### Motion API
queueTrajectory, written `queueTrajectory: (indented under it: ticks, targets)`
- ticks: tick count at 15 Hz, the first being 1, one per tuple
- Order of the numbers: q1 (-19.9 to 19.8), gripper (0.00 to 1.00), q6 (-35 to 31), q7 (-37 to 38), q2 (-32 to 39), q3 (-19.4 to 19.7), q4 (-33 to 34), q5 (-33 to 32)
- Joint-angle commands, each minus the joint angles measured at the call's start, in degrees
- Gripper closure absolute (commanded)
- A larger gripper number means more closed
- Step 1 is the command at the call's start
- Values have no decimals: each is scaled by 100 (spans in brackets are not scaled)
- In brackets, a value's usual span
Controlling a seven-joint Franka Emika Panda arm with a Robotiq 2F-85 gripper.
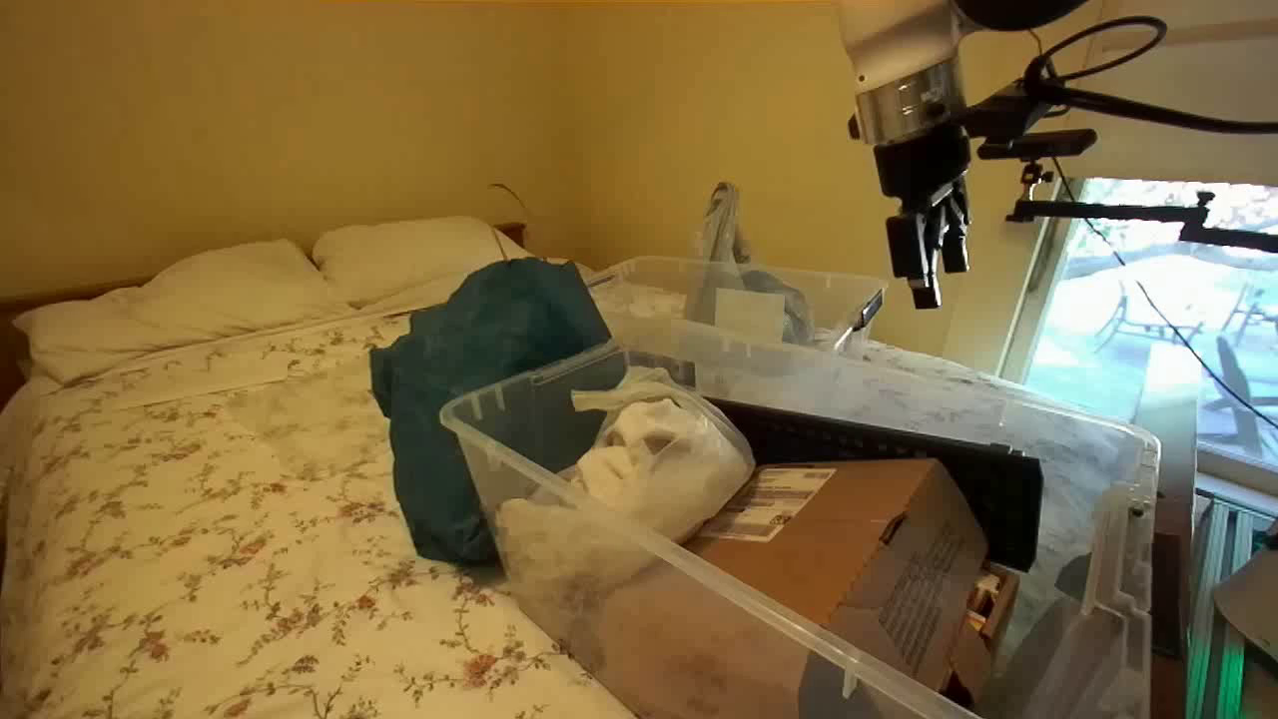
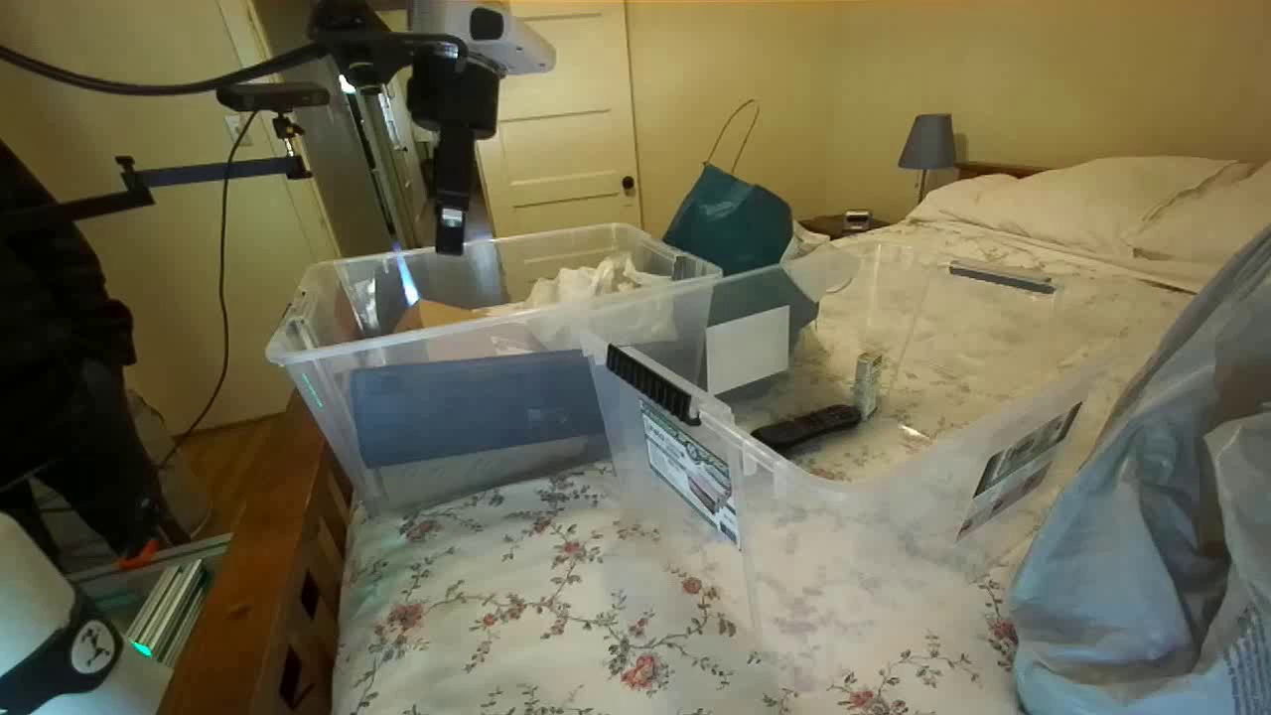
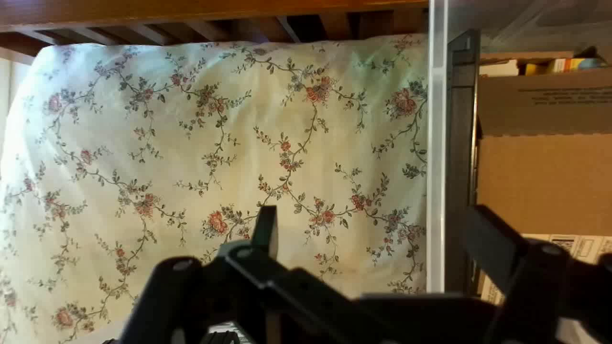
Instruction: Pull the right container closer to the edge, remove a plastic bag from the right container and put it in the left container
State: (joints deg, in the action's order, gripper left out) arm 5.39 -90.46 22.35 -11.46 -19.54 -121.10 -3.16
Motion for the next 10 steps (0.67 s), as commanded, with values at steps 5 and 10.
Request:
queueTrajectory:
  ticks: [5, 10]
  targets:
    - [48, 0, 437, 868, 309, 374, 349, 429]
    - [-90, 0, 592, 1630, 896, 802, 847, 709]
